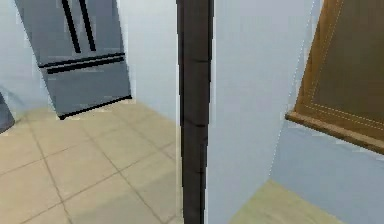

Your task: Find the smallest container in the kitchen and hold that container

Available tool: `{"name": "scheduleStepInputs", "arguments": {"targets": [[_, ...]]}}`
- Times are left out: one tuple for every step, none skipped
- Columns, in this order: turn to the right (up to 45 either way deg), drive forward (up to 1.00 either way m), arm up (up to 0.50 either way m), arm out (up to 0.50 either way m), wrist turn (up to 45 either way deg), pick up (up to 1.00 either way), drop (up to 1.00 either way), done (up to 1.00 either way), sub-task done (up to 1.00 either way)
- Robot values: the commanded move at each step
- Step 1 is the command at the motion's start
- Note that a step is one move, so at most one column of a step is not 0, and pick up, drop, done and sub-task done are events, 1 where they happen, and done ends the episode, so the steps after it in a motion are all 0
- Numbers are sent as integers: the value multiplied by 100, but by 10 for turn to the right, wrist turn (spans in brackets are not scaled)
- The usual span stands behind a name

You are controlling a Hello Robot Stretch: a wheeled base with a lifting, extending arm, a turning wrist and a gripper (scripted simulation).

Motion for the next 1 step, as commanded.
{"name": "scheduleStepInputs", "arguments": {"targets": [[-390,0,0,0,0,0,0,0,0]]}}
